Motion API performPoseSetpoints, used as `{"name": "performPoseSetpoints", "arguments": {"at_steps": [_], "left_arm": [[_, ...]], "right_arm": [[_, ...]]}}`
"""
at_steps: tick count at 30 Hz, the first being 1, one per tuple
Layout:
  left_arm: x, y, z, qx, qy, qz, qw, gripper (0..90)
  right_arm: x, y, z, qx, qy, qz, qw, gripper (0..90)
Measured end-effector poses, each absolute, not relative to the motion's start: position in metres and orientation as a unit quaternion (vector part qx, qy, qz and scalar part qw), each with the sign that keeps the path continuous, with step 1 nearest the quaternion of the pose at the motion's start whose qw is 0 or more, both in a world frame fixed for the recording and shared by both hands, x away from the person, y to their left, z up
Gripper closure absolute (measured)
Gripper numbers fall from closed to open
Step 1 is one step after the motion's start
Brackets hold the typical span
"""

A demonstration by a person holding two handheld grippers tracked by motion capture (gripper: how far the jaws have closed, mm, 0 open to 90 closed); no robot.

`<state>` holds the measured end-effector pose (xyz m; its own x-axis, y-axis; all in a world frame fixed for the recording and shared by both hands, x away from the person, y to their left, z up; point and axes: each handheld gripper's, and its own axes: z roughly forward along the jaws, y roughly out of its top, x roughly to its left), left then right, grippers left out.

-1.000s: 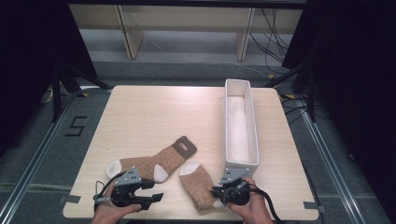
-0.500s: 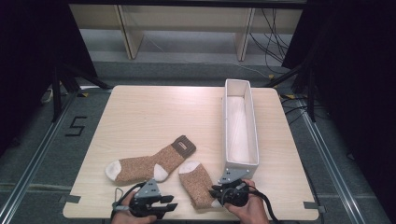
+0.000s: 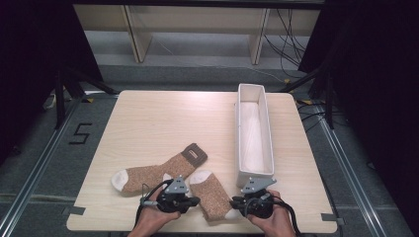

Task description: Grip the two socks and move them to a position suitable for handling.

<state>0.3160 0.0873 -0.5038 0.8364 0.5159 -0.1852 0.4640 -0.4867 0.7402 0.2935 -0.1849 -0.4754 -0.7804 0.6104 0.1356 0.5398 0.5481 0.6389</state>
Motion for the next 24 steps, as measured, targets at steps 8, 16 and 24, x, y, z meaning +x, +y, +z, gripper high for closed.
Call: {"name": "performPoseSetpoints", "arguments": {"at_steps": [8,16,24], "left_arm": [[0.349,0.077,-0.498,0.873,0.278,0.062,0.397,89.4],[0.352,0.102,-0.479,0.844,0.31,0.086,0.429,87.4],[0.295,0.133,-0.468,0.846,0.284,0.062,0.447,74.6]], "right_arm": [[0.295,-0.155,-0.488,0.292,0.897,0.331,0.028,88.5],[0.306,-0.118,-0.486,0.267,0.899,0.347,0.007,83.0],[0.312,-0.156,-0.467,0.317,0.87,0.372,0.071,74.8]]}}
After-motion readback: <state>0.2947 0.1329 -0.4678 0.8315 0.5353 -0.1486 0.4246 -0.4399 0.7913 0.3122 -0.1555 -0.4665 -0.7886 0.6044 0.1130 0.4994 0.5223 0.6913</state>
